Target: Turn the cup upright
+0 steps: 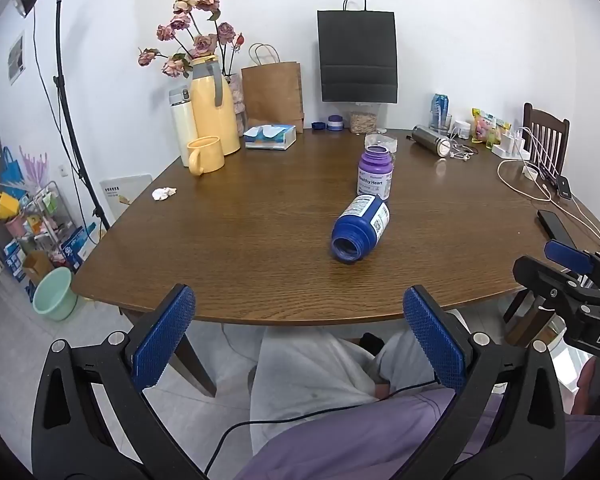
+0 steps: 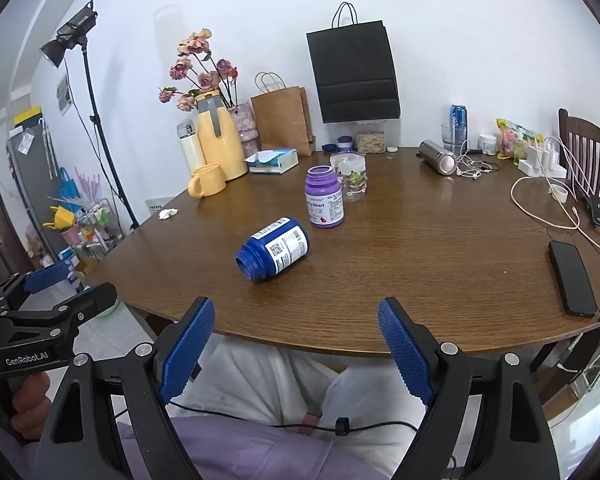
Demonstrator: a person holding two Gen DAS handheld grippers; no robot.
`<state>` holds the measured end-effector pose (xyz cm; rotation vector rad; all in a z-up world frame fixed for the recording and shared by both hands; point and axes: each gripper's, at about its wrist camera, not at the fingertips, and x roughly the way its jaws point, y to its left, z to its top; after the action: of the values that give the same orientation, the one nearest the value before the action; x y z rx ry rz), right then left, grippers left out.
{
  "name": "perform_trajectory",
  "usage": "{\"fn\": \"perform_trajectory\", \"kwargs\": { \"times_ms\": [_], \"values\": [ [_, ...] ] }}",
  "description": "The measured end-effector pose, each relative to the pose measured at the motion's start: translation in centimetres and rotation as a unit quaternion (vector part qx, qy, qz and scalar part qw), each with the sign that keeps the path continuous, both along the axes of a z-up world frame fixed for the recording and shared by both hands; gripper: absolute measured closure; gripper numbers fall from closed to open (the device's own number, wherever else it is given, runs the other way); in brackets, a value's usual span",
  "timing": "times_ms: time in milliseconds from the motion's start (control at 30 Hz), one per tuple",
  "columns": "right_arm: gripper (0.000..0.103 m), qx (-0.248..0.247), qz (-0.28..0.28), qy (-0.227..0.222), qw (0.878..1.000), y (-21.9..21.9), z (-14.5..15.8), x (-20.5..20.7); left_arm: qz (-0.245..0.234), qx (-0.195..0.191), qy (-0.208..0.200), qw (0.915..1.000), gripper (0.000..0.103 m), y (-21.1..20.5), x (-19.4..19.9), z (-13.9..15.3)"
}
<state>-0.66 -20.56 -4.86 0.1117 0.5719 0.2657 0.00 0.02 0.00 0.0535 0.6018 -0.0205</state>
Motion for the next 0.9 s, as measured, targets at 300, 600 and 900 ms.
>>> {"fn": "perform_trajectory", "kwargs": {
  "times_ms": [300, 600, 900],
  "values": [
    [0.015, 0.001, 0.000, -0.002, 1.000, -0.08, 0.04, -0.05, 0.000, 0.001, 0.000, 1.0000, 0.000, 0.03, -0.03, 0.04],
    [0.015, 0.002, 0.000, -0.002, 1.000, -0.10, 0.07, -0.02, 0.000, 0.002, 0.002, 1.0000, 0.000, 0.02, -0.01, 0.03],
    [0.015, 0.002, 0.001, -0.002, 1.000, 0.15, 0.06, 0.06, -0.002, 0.003, 0.002, 1.0000, 0.000, 0.13, -0.10, 0.14]
  ]
}}
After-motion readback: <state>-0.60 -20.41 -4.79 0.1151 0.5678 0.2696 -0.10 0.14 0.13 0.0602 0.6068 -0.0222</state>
